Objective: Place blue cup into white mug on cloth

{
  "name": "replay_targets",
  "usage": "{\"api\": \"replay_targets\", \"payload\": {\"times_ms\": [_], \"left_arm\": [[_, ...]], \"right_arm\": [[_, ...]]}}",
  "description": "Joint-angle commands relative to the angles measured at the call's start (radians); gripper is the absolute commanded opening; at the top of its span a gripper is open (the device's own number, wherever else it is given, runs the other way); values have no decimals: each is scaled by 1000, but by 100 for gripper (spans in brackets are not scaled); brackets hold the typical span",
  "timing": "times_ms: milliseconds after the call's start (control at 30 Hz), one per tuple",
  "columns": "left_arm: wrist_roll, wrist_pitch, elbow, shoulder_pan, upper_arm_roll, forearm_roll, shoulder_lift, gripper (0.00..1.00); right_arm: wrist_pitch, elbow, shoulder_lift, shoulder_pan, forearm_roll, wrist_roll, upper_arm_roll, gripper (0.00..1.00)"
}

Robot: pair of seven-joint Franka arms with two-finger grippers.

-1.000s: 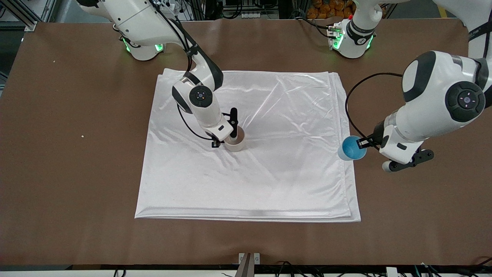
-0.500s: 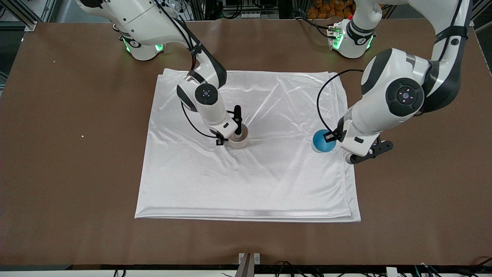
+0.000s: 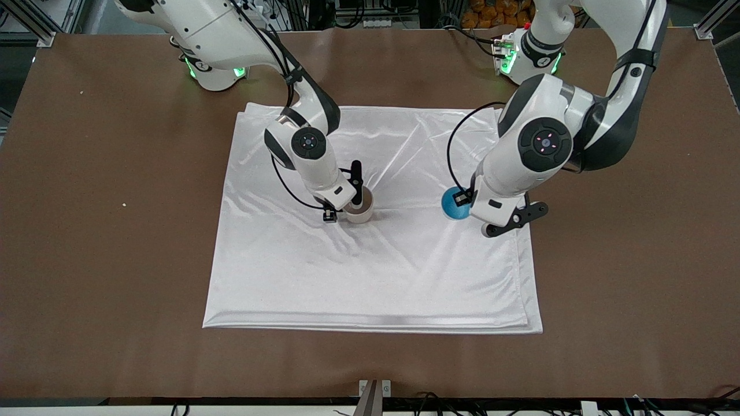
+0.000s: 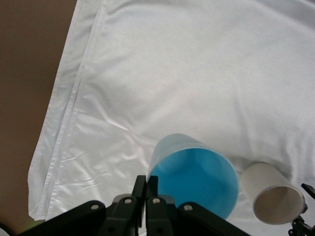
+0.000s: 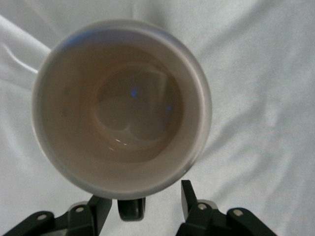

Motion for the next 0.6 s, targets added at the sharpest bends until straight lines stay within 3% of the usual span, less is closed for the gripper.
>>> {"api": "replay_targets", "payload": {"times_ms": [0,233,567], "left_arm": [[-44,-6,6,-30,7,-14,-1,0],[-96,8,7,-57,5,-17,-1,0],[-156,14,30,-107,5,-17,31,0]], "right_arm": [[-14,29,-6,-7,-14,17,1,100],[-28,29,-57,-30,-8,17,0,100],[-163,30,-169,-85,6,20,3,100]]}}
